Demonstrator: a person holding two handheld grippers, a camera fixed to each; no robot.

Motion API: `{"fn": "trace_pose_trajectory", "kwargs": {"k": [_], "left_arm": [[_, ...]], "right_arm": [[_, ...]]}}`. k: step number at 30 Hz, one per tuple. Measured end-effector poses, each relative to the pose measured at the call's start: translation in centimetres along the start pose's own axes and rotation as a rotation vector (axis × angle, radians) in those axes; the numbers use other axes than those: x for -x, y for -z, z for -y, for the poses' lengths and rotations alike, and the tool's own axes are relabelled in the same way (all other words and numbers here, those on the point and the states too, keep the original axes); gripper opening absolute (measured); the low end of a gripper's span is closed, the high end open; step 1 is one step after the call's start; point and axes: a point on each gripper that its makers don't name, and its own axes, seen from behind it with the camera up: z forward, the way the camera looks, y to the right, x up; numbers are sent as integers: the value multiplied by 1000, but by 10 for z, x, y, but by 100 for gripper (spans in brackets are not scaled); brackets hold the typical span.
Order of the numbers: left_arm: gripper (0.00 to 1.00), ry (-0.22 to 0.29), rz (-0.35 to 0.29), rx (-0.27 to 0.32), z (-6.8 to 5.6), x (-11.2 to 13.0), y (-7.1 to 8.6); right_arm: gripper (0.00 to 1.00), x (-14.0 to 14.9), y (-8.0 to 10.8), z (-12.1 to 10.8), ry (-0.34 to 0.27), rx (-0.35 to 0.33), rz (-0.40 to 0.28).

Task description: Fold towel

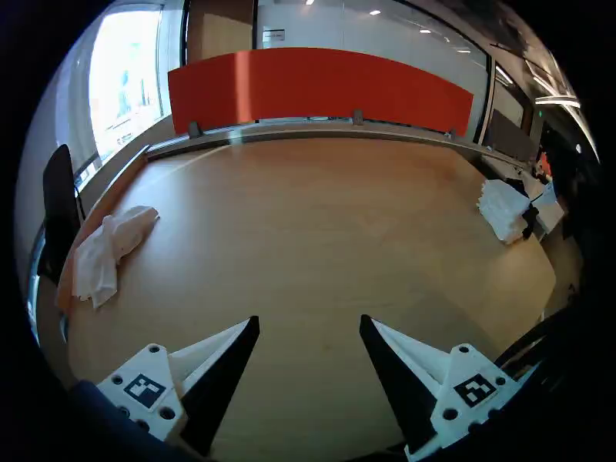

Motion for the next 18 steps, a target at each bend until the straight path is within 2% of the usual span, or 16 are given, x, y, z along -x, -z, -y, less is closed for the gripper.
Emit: {"fn": "trace_pose_trajectory", "kwargs": {"k": [8, 18], "left_arm": [[97, -2, 6, -4, 2, 1, 0], [97, -4, 7, -5, 2, 1, -1]], "right_arm": [[4, 12, -7, -3, -31, 5, 17], [4, 27, -14, -2, -34, 11, 44]]}}
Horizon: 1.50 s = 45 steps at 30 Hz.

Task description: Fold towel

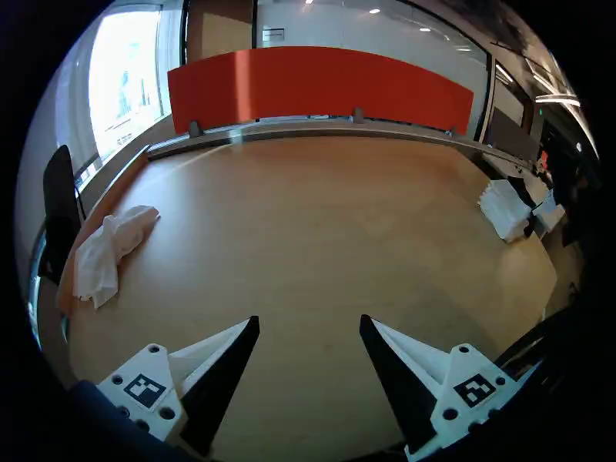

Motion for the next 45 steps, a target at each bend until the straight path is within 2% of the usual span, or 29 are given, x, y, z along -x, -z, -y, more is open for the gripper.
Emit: {"fn": "trace_pose_trajectory", "kwargs": {"k": [7, 13, 15, 18, 19, 24, 37, 40, 45], "left_arm": [[97, 1, 0, -3, 0, 1, 1], [97, 6, 0, -4, 0, 2, 1], [97, 7, -1, -4, 0, 2, 1], [97, 9, -3, -3, 0, 2, 0], [97, 10, -3, -3, 0, 2, 0], [97, 16, -6, -2, 0, 3, 0], [97, 38, -26, 5, 4, 0, 1], [97, 42, -31, 7, 5, -1, 0], [97, 45, -38, 11, 8, -4, 1]], "right_arm": [[4, -1, -3, -2, -3, 15, -3], [10, -2, -2, -3, 1, 33, -15], [23, -2, -1, -2, 4, 38, -19], [58, -2, 1, -2, 7, 51, -26], [66, -2, 1, -1, 8, 53, -30], [98, -6, 6, 11, 8, 43, -63], [100, -43, 19, 41, -29, 45, -201], [100, -57, 24, 48, -60, 51, -257], [100, -88, 37, 63, -133, 60, -391]]}}
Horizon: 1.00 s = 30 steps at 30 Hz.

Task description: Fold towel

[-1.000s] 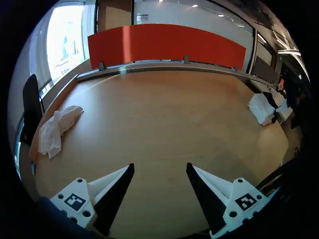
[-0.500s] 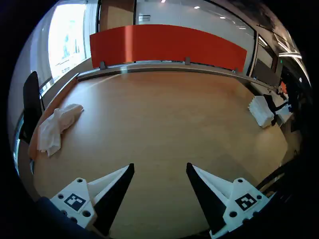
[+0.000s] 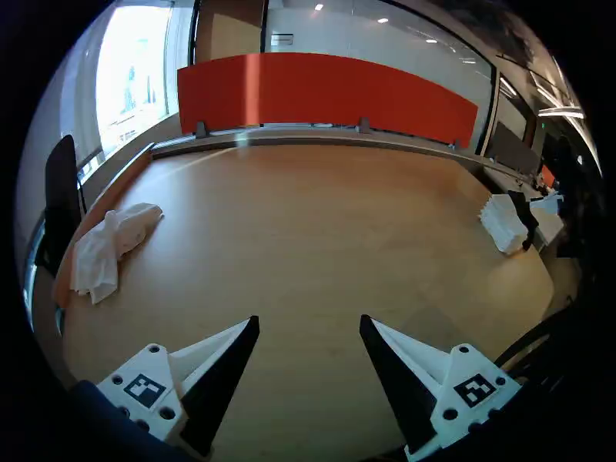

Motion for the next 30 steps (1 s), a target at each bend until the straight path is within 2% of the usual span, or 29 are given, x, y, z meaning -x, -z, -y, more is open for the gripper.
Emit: {"fn": "trace_pose_trajectory", "kwargs": {"k": [6, 11, 20, 25, 30], "left_arm": [[97, -4, -7, 5, 2, -4, -1], [97, -4, -16, 12, 2, -8, -3], [97, 1, -64, 13, 7, -29, -8], [97, 3, -115, 5, 14, -51, -11], [97, -12, -198, -20, 27, -85, -12]], "right_arm": [[100, -40, 9, 23, -68, 24, -170], [100, -64, 20, 37, -75, 68, -295], [100, -107, 43, 43, -82, 194, -506], [100, -117, 48, 57, -90, 195, -546], [100, -125, 51, 72, -74, 182, -563]]}}
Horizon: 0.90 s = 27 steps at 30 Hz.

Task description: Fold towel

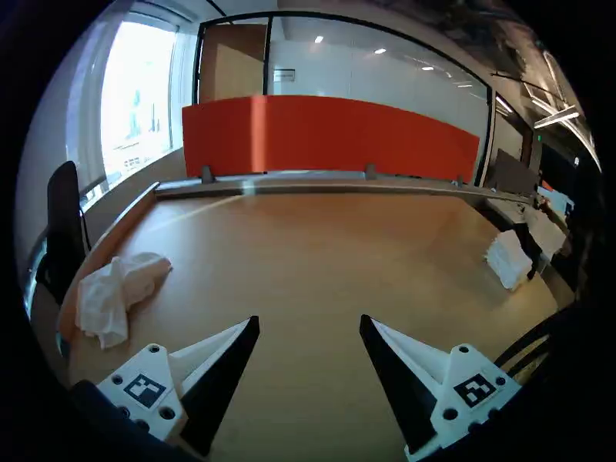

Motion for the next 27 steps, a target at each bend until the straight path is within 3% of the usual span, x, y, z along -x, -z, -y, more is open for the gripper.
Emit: {"fn": "trace_pose_trajectory", "kwargs": {"k": [5, 17, 27], "left_arm": [[97, -16, -104, -29, 14, -40, -7], [97, -2, -309, -79, 38, -119, -15], [97, 12, -398, -93, 48, -154, -11]], "right_arm": [[100, -10, -1, 19, -8, -14, -18], [100, -39, -2, 80, -60, -61, -75], [100, -56, -7, 130, -87, -92, -101]]}}
